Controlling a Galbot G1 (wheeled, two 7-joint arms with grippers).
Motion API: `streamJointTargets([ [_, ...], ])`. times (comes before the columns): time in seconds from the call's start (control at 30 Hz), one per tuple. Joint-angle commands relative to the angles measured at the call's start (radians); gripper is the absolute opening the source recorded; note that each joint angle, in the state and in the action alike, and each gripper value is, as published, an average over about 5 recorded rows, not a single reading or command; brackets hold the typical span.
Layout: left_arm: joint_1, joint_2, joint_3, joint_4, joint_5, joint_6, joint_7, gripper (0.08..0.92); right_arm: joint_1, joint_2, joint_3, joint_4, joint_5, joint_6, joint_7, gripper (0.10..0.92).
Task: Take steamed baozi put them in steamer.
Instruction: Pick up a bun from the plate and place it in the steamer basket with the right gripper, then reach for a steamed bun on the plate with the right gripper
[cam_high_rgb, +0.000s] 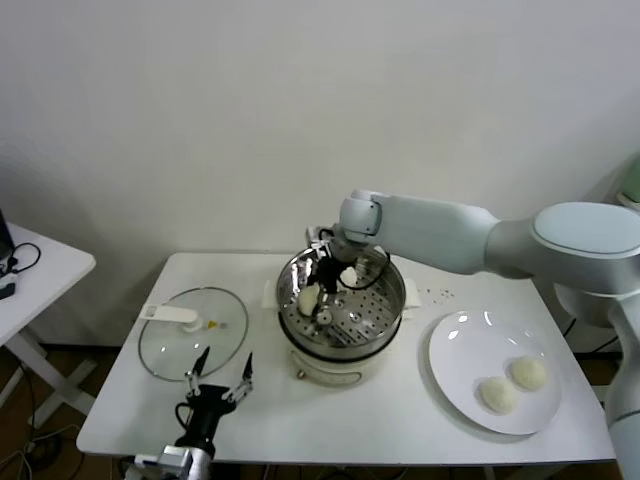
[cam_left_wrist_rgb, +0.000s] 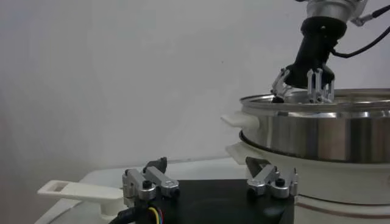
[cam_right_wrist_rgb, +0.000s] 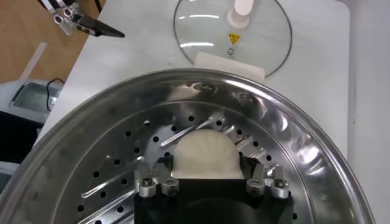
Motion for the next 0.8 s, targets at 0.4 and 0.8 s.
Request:
streamJointTargets([
  [0.4,-0.004,0.002,0.002,0.002,0.000,0.001,-0.001,0.823,0.176,-0.153,-0.031,0.141,0.027,0.024,-0.076,0.823],
  [0.8,-0.039,0.013,0.026,-0.005,0.003,0.021,-0.006,0.823,0.362,-0.494,-0.086,0.374,-0.088,0.113,-0.215,0.823],
])
